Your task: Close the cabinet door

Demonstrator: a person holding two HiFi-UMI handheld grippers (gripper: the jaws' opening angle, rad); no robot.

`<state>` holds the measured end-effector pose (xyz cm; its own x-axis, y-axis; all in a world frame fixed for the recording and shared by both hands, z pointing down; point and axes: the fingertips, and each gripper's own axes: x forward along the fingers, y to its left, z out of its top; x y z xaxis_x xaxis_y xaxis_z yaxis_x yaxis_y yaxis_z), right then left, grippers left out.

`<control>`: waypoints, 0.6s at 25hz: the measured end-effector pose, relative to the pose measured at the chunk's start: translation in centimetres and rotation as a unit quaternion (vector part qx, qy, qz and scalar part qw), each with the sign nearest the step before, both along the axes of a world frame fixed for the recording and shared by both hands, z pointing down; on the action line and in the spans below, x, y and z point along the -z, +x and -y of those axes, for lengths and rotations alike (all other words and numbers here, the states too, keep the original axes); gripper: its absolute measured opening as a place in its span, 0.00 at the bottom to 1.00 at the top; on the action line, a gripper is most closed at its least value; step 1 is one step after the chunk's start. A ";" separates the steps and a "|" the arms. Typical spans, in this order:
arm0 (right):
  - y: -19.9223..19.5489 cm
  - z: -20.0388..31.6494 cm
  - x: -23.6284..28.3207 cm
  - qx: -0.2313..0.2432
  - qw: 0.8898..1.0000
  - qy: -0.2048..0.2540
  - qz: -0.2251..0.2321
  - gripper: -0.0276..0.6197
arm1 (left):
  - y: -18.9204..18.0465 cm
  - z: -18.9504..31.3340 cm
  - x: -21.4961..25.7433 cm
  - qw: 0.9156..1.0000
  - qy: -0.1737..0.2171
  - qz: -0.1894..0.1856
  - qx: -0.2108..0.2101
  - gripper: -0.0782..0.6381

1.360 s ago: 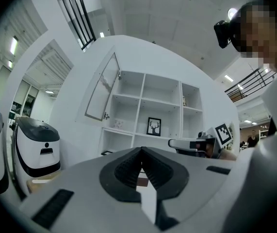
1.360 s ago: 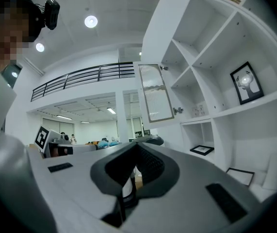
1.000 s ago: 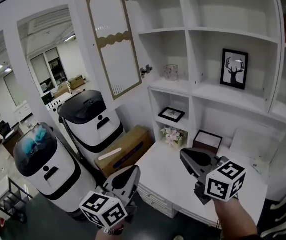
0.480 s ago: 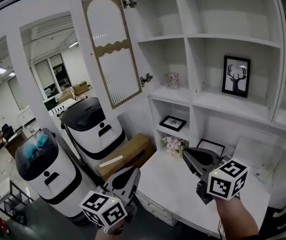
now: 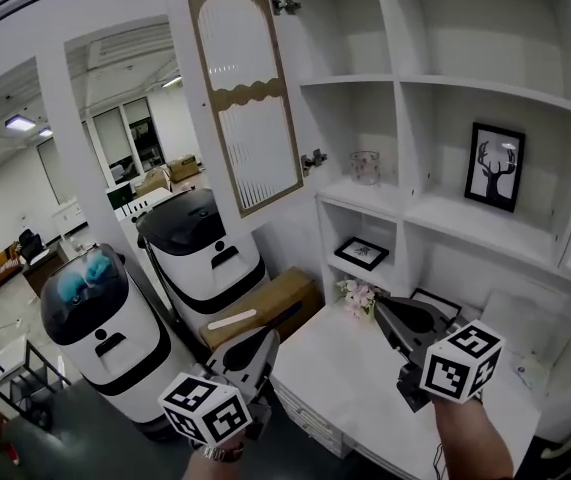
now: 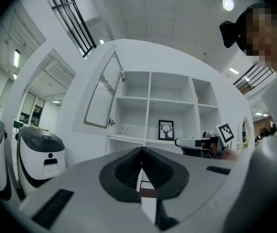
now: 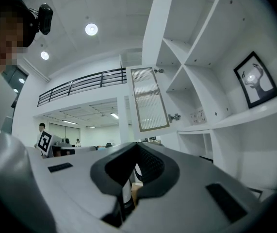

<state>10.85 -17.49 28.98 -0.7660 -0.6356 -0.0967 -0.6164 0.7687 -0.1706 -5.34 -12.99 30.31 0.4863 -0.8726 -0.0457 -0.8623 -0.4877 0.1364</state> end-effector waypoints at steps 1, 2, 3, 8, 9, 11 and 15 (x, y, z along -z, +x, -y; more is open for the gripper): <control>0.0 0.2 0.0 0.002 1.000 0.000 0.001 0.05 | 0.0 0.2 0.1 1.000 0.000 0.001 0.002 0.12; 0.1 0.4 -0.1 0.004 1.000 0.001 0.001 0.05 | 0.0 0.3 0.1 1.000 0.000 0.001 0.004 0.12; 0.1 0.5 -0.2 0.007 1.000 0.002 0.001 0.05 | 0.0 0.4 0.1 1.000 0.000 0.002 0.006 0.12; 0.5 1.5 -0.7 0.010 1.000 -0.004 0.001 0.05 | -0.4 1.0 0.0 1.000 -0.003 0.005 0.017 0.12; 0.5 1.7 -0.8 0.010 1.000 -0.006 0.001 0.05 | -0.6 1.2 0.0 1.000 -0.003 0.005 0.019 0.12; 0.4 2.1 -1.0 0.009 1.000 -0.009 0.001 0.05 | -1.0 1.7 -0.1 1.000 -0.005 0.005 0.023 0.12; 0.6 3.0 -1.5 0.005 1.000 -0.015 0.001 0.05 | -1.6 2.7 -0.4 1.000 -0.008 0.004 0.026 0.12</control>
